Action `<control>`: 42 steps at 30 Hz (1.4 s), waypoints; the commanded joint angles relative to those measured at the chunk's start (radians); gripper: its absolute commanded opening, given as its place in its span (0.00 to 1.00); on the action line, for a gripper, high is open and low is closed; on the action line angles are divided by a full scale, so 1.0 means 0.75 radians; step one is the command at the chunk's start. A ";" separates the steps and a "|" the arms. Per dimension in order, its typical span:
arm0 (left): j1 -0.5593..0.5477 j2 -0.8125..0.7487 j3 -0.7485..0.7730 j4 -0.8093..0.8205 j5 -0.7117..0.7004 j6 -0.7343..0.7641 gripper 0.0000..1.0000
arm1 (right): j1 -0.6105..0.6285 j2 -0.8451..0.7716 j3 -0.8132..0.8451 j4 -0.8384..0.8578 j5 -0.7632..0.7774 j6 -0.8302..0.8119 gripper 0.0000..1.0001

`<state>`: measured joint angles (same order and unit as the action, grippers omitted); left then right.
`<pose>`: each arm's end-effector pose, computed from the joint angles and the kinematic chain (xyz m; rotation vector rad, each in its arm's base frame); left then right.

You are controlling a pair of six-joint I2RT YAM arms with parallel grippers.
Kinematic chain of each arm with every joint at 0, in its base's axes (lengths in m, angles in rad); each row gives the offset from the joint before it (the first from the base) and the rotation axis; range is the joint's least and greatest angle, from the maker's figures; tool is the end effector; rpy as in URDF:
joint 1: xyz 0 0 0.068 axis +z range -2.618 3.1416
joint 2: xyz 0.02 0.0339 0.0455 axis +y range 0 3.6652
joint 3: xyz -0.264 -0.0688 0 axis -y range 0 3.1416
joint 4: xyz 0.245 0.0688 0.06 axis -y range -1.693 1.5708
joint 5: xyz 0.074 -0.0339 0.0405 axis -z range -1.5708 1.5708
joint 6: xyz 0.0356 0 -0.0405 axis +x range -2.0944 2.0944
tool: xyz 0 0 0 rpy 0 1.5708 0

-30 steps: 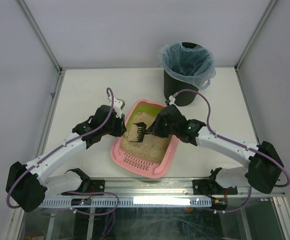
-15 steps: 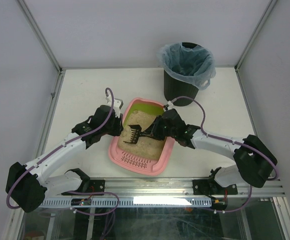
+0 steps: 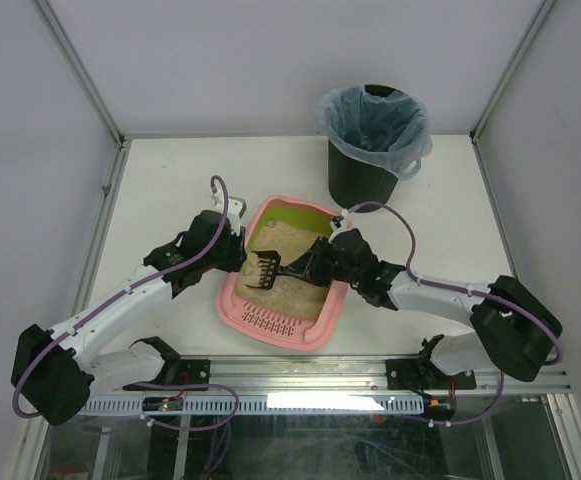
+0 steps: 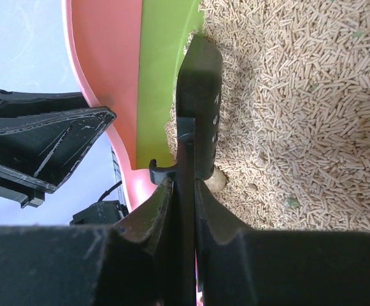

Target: Clean the litter box

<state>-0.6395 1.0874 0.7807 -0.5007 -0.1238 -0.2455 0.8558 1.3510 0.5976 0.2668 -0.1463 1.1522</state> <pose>0.1828 -0.1305 0.2515 0.4090 2.3526 -0.2766 0.1788 0.2139 0.1962 0.2453 2.3481 1.2912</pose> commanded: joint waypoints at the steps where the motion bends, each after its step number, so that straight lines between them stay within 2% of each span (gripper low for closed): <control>1: -0.047 0.033 -0.017 0.023 0.276 -0.064 0.17 | 0.043 -0.080 0.003 0.172 -0.069 0.120 0.00; 16: -0.046 0.038 -0.017 0.023 0.274 -0.061 0.17 | 0.043 -0.196 -0.050 0.186 0.022 0.166 0.00; 22: -0.046 0.041 -0.015 0.023 0.278 -0.058 0.17 | 0.043 -0.096 0.145 -0.067 0.037 0.063 0.00; 30: -0.046 0.042 -0.015 0.023 0.281 -0.059 0.17 | 0.051 -0.027 0.216 -0.096 0.011 0.058 0.00; 37: -0.046 0.043 -0.017 0.023 0.280 -0.058 0.17 | 0.051 -0.086 0.063 0.156 -0.014 0.176 0.00; 42: -0.047 0.043 -0.018 0.023 0.277 -0.058 0.17 | 0.053 -0.119 0.002 0.243 -0.007 0.215 0.00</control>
<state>-0.6415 1.0992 0.7807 -0.4732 -0.0837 -0.2459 0.8745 1.2869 0.5983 0.1734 -0.1230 1.2438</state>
